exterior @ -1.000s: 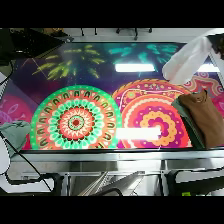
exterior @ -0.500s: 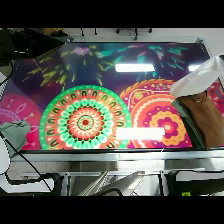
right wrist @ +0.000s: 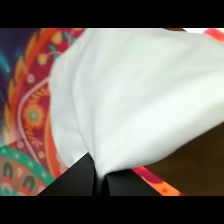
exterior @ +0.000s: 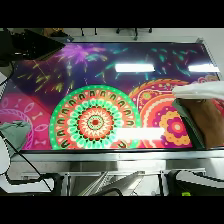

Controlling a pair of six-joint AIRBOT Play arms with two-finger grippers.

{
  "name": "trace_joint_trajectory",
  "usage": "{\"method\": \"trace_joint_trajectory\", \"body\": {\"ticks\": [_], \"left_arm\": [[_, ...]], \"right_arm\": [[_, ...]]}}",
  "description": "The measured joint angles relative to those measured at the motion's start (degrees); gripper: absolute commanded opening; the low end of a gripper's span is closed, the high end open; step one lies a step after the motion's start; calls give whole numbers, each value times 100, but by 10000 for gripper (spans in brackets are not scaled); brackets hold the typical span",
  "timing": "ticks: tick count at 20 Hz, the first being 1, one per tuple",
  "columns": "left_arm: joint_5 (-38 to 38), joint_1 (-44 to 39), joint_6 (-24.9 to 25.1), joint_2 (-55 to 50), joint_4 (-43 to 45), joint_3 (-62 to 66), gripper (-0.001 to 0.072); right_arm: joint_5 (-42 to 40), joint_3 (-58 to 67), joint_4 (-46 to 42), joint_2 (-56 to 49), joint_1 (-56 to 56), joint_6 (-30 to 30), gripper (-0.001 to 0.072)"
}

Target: Fold the shirts.

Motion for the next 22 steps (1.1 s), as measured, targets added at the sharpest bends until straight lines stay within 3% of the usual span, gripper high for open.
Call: {"method": "trace_joint_trajectory", "body": {"ticks": [5, 6, 7, 8, 9, 13, 16, 17, 18, 19, 20, 21, 22], "left_arm": [[-33, 0, 0, 0, 15, 0, 17], [-33, 0, 0, 0, 31, 0, 17], [-39, 0, 2, 0, 37, 0, 17], [-44, 0, 2, 0, 37, 0, 17], [-57, 0, 2, 0, 37, 0, 17], [-101, 0, 2, 0, 44, 0, 17], [-120, 0, 2, 0, 46, 0, 17], [-118, 2, 2, 0, 48, 0, 17], [-111, 13, 2, 0, 46, 0, 17], [-74, 39, 2, 0, 44, 0, 17], [-52, 72, 2, 0, 42, 0, 17], [-55, 111, 2, 0, 39, 0, 16], [-59, 142, 2, 0, 37, 0, 13]], "right_arm": [[625, -1165, -597, 216, -632, 92, 33], [643, -1482, -721, 236, -686, 11, 168], [640, -1794, -841, 249, -728, -44, 388], [634, -2074, -940, 260, -754, -87, 482], [544, -2413, -1029, 262, -778, -133, 490], [476, -2981, -1187, 55, -813, -177, 489], [765, -2332, -881, -229, -817, -37, 474], [804, -1963, -614, -313, -817, -4, 424], [804, -1596, -306, -367, -817, 20, 220], [763, -1250, 85, -396, -817, 24, 104], [638, -999, 529, -391, -807, 17, 102], [437, -817, 981, -350, -752, -50, 18], [225, -688, 1434, -273, -625, -179, 19]]}}
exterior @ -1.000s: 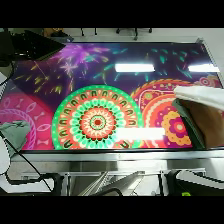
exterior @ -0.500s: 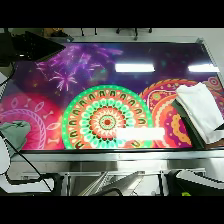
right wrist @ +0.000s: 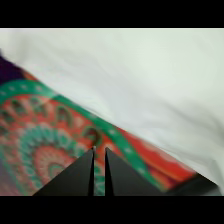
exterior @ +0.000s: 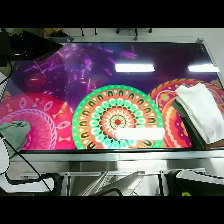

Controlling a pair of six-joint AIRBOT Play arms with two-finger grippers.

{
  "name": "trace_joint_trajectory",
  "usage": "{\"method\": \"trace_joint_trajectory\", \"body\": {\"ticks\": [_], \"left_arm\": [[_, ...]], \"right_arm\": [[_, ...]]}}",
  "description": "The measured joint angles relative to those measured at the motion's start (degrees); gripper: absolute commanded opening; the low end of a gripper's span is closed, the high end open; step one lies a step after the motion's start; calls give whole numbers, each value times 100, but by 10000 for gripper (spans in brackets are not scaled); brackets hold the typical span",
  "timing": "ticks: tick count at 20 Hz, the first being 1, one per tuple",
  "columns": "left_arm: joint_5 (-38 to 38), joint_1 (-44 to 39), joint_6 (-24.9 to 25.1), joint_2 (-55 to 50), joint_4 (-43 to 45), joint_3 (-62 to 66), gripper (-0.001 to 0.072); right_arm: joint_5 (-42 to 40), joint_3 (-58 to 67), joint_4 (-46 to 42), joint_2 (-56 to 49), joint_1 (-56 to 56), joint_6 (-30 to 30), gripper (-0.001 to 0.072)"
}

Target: Fold the shirts.

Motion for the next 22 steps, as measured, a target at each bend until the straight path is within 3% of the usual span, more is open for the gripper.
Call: {"method": "trace_joint_trajectory", "body": {"ticks": [2, 5, 13, 17, 22], "left_arm": [[-2, 37, -9, 50, 140, -50, 12], [313, -55, -98, 501, 890, -682, 12], [1351, -422, 42, 3093, 2317, -4883, 13], [1764, -450, 59, 4011, 2610, -6186, 15], [2085, -457, 55, 4741, 2754, -6817, 16]], "right_arm": [[-402, 55, 527, 227, 492, -282, 18], [-966, -562, 518, 765, 1633, -577, 19], [-2496, -4094, 197, 2476, 4516, -1119, 19], [-2782, -4750, 186, 2645, 5007, -1207, 19], [-2835, -4948, 190, 2677, 5158, -1207, 19]]}}
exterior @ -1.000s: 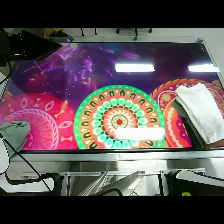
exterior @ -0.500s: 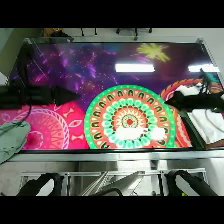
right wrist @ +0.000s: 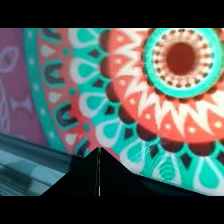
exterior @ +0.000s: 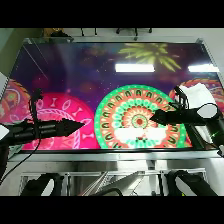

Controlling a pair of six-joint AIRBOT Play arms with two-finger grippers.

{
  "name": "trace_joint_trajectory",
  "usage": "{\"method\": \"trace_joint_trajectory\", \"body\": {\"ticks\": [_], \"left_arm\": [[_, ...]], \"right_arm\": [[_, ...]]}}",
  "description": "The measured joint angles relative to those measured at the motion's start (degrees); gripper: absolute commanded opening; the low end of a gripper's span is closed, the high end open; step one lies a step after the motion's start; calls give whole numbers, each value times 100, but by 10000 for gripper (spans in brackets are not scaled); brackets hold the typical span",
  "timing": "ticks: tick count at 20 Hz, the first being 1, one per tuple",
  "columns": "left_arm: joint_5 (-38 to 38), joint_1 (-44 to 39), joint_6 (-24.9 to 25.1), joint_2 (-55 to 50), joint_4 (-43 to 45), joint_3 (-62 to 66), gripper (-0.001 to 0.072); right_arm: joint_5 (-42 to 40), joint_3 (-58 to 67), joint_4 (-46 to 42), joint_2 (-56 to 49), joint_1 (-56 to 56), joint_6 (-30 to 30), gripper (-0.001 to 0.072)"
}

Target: Fold the shirts.

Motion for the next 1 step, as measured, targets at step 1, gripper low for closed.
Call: {"method": "trace_joint_trajectory", "body": {"ticks": [1], "left_arm": [[37, 0, -2, 96, 7, -42, 16]], "right_arm": [[2, -13, 0, 2, 7, 0, 19]]}}
